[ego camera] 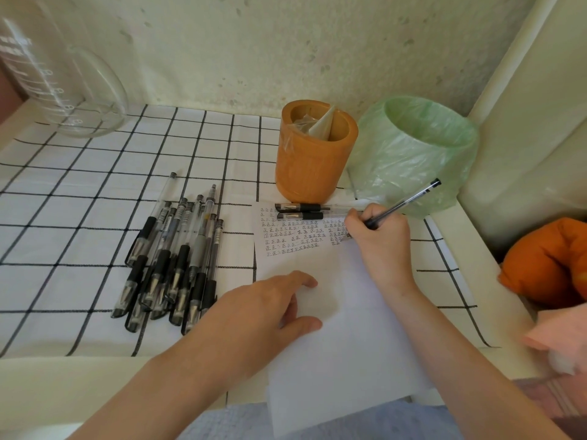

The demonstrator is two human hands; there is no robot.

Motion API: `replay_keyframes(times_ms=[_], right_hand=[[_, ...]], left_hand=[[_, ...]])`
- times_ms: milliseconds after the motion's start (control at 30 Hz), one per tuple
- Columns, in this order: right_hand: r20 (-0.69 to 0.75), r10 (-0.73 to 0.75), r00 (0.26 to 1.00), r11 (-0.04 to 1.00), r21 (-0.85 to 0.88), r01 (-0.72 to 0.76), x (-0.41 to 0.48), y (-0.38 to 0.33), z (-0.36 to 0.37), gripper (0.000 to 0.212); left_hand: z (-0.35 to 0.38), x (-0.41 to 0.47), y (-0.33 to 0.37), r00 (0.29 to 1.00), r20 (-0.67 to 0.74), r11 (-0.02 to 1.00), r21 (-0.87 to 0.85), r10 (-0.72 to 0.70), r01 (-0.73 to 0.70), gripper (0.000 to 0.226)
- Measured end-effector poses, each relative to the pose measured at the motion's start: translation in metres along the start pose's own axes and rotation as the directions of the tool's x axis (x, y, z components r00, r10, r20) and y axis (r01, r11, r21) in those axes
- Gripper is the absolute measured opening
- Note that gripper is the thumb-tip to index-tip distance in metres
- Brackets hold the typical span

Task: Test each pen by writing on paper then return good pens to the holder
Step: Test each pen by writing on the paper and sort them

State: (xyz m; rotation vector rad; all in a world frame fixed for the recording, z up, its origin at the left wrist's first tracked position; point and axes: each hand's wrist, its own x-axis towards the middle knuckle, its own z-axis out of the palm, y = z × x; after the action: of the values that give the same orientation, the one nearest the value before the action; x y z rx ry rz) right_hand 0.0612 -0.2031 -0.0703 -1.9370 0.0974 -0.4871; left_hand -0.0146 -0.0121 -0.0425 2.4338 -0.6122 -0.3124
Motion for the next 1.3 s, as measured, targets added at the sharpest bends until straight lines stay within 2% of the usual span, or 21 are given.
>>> replay_keyframes(times_ms=[1300], right_hand=[[-0.016, -0.005, 1.000, 1.000, -0.009, 0.005, -0.0001, -0.0007, 0.0005, 0.043]], left_hand=[[0.0023, 0.0008, -0.0043, 0.999, -0.029, 0.999, 0.027, 0.028, -0.027, 0.036]])
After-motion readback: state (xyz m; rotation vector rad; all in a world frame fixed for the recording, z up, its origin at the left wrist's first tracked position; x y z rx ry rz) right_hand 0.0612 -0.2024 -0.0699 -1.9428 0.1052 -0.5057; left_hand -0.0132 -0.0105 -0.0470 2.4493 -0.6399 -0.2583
